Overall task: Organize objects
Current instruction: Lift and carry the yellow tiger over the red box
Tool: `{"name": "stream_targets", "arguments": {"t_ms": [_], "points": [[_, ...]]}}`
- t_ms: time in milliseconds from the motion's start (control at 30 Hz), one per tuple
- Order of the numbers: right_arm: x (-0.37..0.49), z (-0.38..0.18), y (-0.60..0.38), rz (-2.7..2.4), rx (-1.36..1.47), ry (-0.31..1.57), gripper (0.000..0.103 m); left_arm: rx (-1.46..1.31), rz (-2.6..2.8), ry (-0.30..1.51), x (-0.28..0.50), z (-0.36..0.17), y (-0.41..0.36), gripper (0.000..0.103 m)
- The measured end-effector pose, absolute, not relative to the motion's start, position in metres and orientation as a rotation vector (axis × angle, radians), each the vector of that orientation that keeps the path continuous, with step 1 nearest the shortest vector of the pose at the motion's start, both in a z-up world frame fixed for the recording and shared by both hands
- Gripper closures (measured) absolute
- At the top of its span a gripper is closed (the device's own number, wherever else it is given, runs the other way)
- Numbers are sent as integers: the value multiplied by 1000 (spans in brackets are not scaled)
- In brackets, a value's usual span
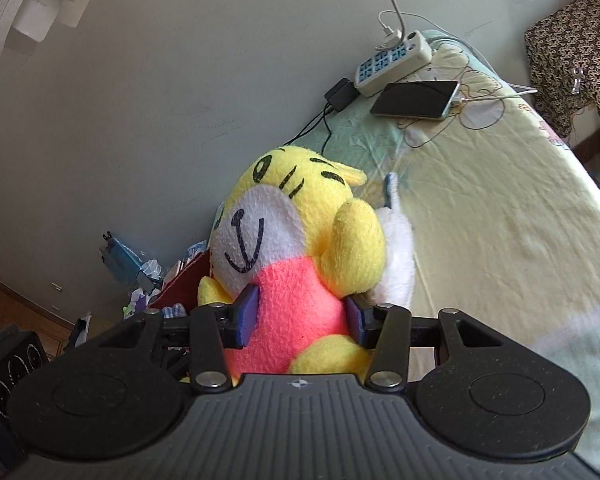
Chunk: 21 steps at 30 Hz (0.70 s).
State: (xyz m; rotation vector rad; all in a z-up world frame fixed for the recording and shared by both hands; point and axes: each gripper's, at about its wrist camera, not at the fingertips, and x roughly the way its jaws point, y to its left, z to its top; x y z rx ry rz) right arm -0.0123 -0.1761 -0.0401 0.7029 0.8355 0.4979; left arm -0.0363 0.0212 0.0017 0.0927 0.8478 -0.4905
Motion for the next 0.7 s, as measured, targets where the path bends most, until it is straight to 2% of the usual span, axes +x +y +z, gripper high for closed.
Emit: {"name": "stream_targets", "arguments": {"t_ms": [333,700], "points": [[-19,-19,-92,539,680,810,54,82,-448,807,-42,21,108,23],[-9,-15,-18,502,640,801,54,30,-452,796,-25,18,185,23]]}}
